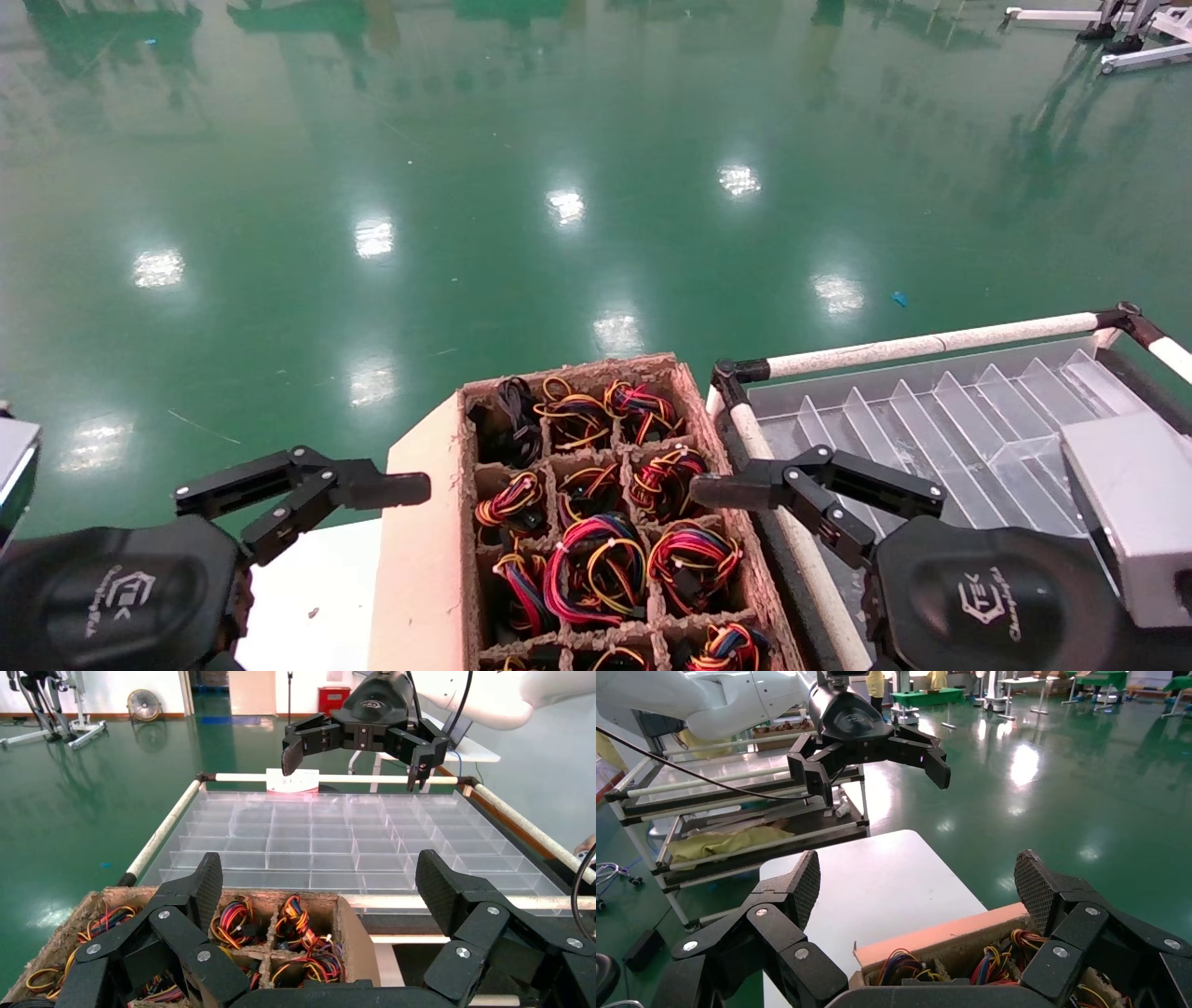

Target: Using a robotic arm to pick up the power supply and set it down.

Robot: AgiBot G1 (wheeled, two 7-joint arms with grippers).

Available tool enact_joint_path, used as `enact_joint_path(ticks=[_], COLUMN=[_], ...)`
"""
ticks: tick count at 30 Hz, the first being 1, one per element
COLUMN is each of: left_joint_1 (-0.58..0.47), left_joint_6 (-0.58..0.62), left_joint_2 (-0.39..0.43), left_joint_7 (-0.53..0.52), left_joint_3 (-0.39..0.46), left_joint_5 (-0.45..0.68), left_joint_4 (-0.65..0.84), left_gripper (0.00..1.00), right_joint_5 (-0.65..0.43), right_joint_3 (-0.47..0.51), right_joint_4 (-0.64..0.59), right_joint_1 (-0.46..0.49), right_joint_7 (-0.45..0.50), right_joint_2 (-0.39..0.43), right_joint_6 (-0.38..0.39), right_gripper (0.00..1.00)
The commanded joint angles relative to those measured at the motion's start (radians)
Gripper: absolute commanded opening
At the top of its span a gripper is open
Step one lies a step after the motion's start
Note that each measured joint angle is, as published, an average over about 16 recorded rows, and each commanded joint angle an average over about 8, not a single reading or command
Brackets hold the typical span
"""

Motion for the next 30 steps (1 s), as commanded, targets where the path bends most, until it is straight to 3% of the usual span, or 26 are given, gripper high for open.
enact_joint_path(ticks=[1, 8, 9, 30], left_joint_1=[0.0, 0.0, 0.0, 0.0], left_joint_6=[0.0, 0.0, 0.0, 0.0], left_joint_2=[0.0, 0.0, 0.0, 0.0], left_joint_7=[0.0, 0.0, 0.0, 0.0], left_joint_3=[0.0, 0.0, 0.0, 0.0], left_joint_5=[0.0, 0.0, 0.0, 0.0], left_joint_4=[0.0, 0.0, 0.0, 0.0], left_gripper=[0.86, 0.04, 0.0, 0.0], right_joint_5=[0.0, 0.0, 0.0, 0.0], right_joint_3=[0.0, 0.0, 0.0, 0.0], right_joint_4=[0.0, 0.0, 0.0, 0.0], right_joint_1=[0.0, 0.0, 0.0, 0.0], right_joint_7=[0.0, 0.0, 0.0, 0.0], right_joint_2=[0.0, 0.0, 0.0, 0.0], right_joint_6=[0.0, 0.0, 0.0, 0.0], right_gripper=[1.0, 1.0, 1.0, 1.0])
